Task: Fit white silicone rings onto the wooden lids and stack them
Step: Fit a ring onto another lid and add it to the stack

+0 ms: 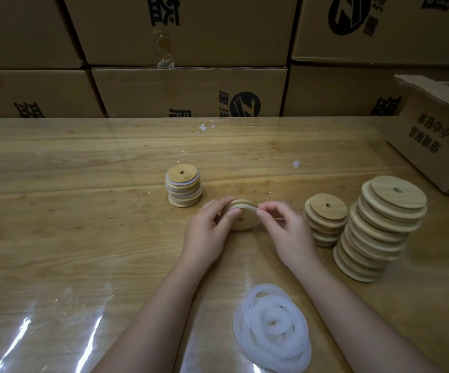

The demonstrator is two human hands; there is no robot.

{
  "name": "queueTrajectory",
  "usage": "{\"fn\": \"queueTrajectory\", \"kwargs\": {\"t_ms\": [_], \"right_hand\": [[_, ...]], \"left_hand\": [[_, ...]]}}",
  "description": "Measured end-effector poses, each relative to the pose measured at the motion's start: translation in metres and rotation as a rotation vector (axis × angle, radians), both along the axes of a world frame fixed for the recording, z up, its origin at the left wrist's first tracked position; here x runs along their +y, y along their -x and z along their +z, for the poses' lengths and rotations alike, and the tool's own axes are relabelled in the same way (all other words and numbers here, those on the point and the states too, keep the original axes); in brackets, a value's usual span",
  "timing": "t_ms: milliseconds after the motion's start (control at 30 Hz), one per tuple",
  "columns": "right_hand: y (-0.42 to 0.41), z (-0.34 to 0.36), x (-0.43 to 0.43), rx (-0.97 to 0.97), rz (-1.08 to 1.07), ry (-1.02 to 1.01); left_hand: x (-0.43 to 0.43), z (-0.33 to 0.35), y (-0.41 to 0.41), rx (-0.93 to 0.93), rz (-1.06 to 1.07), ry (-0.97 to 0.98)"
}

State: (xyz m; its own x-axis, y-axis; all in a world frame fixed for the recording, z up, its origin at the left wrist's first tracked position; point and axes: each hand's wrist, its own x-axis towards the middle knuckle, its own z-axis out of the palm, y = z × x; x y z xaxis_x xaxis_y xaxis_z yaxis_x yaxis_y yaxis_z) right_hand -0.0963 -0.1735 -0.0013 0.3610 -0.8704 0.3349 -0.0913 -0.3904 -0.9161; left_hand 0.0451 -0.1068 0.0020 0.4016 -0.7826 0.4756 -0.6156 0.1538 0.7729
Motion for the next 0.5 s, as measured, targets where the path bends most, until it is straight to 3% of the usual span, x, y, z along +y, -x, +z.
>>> {"fn": "queueTrajectory", "kwargs": {"t_ms": [267, 500], "right_hand": [[0.0025, -0.0007, -0.0018, -0.04, 0.038, -0.012], [0.0019, 0.0006, -0.001, -0.026, 0.009, -0.005]], "left_hand": [[0.0005, -0.001, 0.0011, 0.114, -0.031, -0.121], [0.0035, 0.005, 0.0039, 0.199, 0.0, -0.034]]}}
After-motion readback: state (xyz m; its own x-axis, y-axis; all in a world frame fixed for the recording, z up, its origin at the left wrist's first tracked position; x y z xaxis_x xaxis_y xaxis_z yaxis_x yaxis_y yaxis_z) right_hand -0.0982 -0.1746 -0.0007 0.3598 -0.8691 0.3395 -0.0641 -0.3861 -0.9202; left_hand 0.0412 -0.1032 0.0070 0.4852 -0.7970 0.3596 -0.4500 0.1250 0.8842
